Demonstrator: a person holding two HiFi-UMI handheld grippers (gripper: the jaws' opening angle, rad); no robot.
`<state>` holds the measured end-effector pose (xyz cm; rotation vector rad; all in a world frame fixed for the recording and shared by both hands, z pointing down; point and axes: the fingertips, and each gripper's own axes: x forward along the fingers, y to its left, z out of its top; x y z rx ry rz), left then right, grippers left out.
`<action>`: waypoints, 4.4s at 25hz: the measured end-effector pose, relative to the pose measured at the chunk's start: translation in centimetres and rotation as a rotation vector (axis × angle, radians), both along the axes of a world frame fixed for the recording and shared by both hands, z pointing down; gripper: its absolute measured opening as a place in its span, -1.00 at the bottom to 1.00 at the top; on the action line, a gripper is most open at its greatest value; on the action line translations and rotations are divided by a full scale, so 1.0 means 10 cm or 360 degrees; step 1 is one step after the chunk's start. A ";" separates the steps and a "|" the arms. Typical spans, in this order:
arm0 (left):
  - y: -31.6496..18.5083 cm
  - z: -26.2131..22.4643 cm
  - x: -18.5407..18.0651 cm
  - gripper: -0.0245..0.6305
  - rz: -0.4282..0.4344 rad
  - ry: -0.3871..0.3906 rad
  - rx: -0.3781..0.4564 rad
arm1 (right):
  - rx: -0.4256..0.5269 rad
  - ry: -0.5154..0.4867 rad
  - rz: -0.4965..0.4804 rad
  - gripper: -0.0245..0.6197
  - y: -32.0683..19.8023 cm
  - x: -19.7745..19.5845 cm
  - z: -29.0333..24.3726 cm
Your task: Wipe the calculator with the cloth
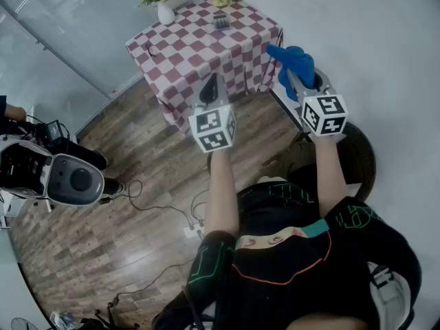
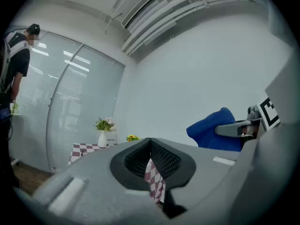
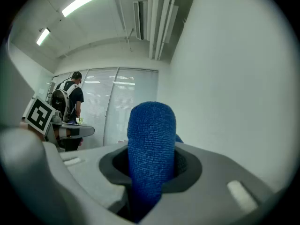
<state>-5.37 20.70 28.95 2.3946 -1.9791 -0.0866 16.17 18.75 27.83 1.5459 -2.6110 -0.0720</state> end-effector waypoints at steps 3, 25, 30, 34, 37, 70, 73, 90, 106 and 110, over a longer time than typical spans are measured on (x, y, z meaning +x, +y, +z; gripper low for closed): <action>0.00 0.03 -0.04 -0.89 0.0022 -0.0002 -0.0010 | 0.0022 -0.0054 0.0045 -0.57 0.00 -0.03 -0.02; -0.69 0.37 -0.19 -0.89 0.0085 0.0097 -0.0085 | -0.0068 0.0058 0.0141 -0.57 -0.61 -0.13 0.23; -1.11 0.51 -0.30 -0.89 0.0028 0.0122 -0.0121 | -0.0105 0.0064 0.0087 -0.57 -1.06 -0.18 0.38; -1.54 0.64 -0.19 -0.89 0.0049 0.0117 -0.0200 | -0.0160 0.0054 0.0141 -0.57 -1.54 -0.01 0.43; -1.86 0.70 -0.08 -0.89 0.0076 0.0095 -0.0254 | -0.0204 0.0031 0.0152 -0.57 -1.91 0.05 0.47; -4.04 1.48 -0.17 -0.89 0.0044 -0.0009 -0.0587 | -0.0451 -0.0165 -0.0045 -0.57 -4.37 -0.35 1.16; -4.23 1.53 -0.12 -0.89 0.0076 -0.0003 -0.0592 | -0.0461 -0.0147 -0.0036 -0.57 -4.54 -0.36 1.21; -5.01 2.02 -0.75 -0.89 0.0028 -0.0112 -0.0778 | -0.0565 -0.0048 -0.0179 -0.57 -5.67 -1.16 1.64; -5.47 2.30 -0.97 -0.89 0.0048 -0.0110 -0.0870 | -0.0475 0.0458 -0.0592 -0.57 -6.40 -2.12 1.92; -5.52 2.31 -1.02 -0.89 0.0045 -0.0101 -0.0871 | -0.0390 0.0797 -0.0770 -0.57 -6.40 -2.40 2.10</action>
